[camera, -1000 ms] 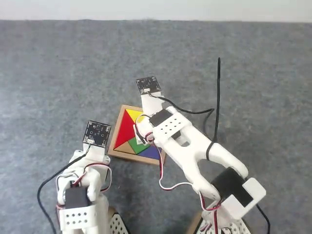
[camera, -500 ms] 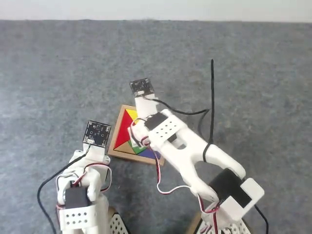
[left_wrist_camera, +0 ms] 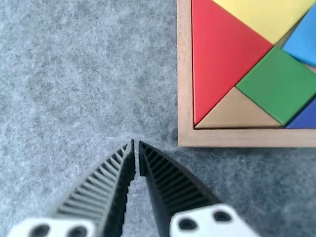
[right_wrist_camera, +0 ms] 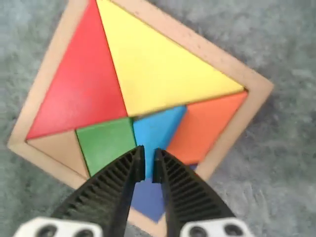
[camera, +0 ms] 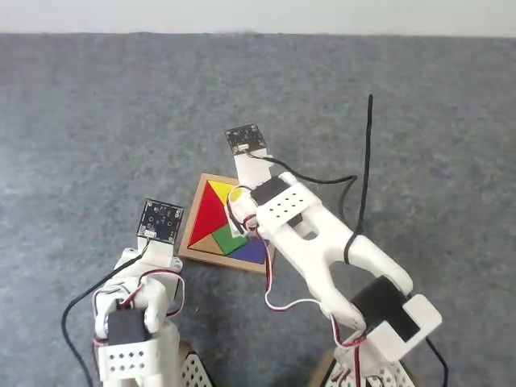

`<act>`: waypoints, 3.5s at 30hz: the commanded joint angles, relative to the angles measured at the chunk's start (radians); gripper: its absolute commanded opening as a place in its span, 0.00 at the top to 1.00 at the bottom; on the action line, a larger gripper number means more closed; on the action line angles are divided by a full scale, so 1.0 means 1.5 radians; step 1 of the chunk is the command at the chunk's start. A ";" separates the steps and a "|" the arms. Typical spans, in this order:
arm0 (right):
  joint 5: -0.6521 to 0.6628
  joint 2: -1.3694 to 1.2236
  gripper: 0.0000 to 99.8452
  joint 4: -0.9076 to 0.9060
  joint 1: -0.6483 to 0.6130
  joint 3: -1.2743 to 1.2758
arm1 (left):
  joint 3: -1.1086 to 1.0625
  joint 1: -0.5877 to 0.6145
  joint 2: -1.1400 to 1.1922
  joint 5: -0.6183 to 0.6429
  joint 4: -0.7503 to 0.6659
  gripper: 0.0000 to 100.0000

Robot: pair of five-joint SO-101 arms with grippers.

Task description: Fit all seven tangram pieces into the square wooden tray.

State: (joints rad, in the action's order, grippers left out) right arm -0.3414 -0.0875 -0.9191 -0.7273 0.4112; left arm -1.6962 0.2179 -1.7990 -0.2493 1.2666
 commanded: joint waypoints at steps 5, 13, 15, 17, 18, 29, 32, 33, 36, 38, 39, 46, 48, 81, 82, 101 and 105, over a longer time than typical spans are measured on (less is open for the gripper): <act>0.013 -0.095 0.99 -0.028 0.001 -0.108 | 0.009 0.000 -0.013 -0.004 0.002 0.99; 0.014 0.044 0.99 -0.109 -0.002 -0.106 | 0.009 0.000 -0.013 -0.004 0.002 0.99; 0.036 0.082 0.99 -0.097 -0.002 -0.077 | 0.009 0.000 -0.013 -0.004 0.002 0.99; 0.050 0.112 0.99 -0.073 -0.001 -0.045 | 0.009 0.000 -0.013 -0.004 0.002 0.99; 0.053 0.123 0.99 -0.059 0.002 -0.030 | 0.009 0.000 -0.013 -0.004 0.002 0.99; 0.056 0.025 0.99 -0.006 0.049 -0.001 | 0.009 0.000 -0.013 -0.004 0.002 0.99; 0.057 0.001 0.99 -0.009 0.046 -0.015 | 0.009 0.000 -0.013 -0.004 0.002 0.99; 0.057 -0.003 0.99 -0.010 0.047 -0.016 | 0.009 0.000 -0.013 -0.004 0.002 0.99; 0.057 -0.005 0.99 -0.021 0.047 -0.017 | 0.009 0.000 -0.013 -0.004 0.002 0.99; 0.057 -0.005 0.99 -0.041 0.043 -0.019 | 0.009 0.000 -0.013 -0.004 0.002 0.99; 0.057 -0.004 0.99 -0.050 0.042 -0.019 | 0.009 0.000 -0.013 -0.004 0.002 0.99; 0.057 0.022 0.99 -0.107 0.026 -0.064 | 0.009 0.000 -0.013 -0.004 0.002 0.99; 0.057 0.048 0.99 -0.121 0.036 -0.096 | 0.009 0.000 -0.013 -0.004 0.002 0.99; 0.590 0.103 0.99 -0.145 0.016 0.044 | 0.009 0.000 -0.013 -0.004 0.002 0.99; 0.574 0.095 0.99 -0.122 0.002 0.053 | 0.009 0.000 -0.013 -0.004 0.002 0.99; 0.338 -0.052 0.99 -0.003 -0.038 -0.051 | 0.009 0.000 -0.013 -0.004 0.002 0.99; 0.309 -0.055 0.99 0.004 -0.037 -0.064 | 0.009 0.000 -0.013 -0.004 0.002 0.99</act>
State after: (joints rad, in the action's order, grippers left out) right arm 0.1573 -0.1734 -0.9390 -0.7825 0.3667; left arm -1.6962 0.2179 -1.7990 -0.2493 1.2666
